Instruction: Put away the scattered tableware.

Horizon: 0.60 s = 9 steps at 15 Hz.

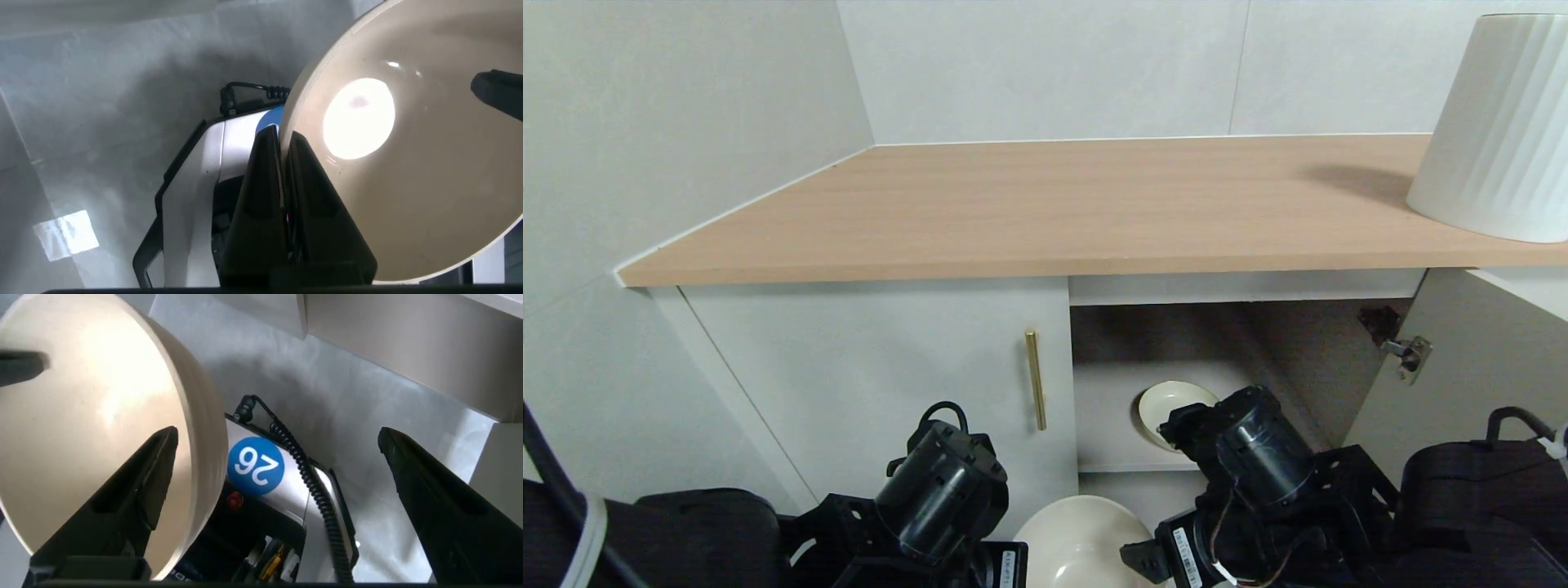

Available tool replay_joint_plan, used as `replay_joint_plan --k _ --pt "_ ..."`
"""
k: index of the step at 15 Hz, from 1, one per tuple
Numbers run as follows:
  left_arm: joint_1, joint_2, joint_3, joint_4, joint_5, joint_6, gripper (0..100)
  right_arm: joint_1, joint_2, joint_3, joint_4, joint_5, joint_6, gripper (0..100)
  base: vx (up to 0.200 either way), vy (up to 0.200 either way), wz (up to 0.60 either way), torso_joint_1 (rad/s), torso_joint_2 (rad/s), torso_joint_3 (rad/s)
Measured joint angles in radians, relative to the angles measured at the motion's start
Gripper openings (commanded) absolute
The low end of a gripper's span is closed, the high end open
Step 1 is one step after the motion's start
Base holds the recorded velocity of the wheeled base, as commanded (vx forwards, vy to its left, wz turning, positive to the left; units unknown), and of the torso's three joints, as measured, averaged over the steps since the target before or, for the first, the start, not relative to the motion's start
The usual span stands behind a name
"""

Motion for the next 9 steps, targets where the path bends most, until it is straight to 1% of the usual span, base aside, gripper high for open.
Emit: replay_joint_plan --k 1,9 --pt "0.0 0.001 0.0 0.0 0.0 0.0 0 0.0 0.002 0.001 0.0 0.0 0.0 0 0.0 0.0 0.0 0.0 0.0 0.0" --pt "0.0 0.004 0.001 -0.007 -0.004 0.0 0 0.0 0.008 0.002 -0.004 0.006 0.0 0 0.0 0.0 0.0 0.0 0.0 0.0"
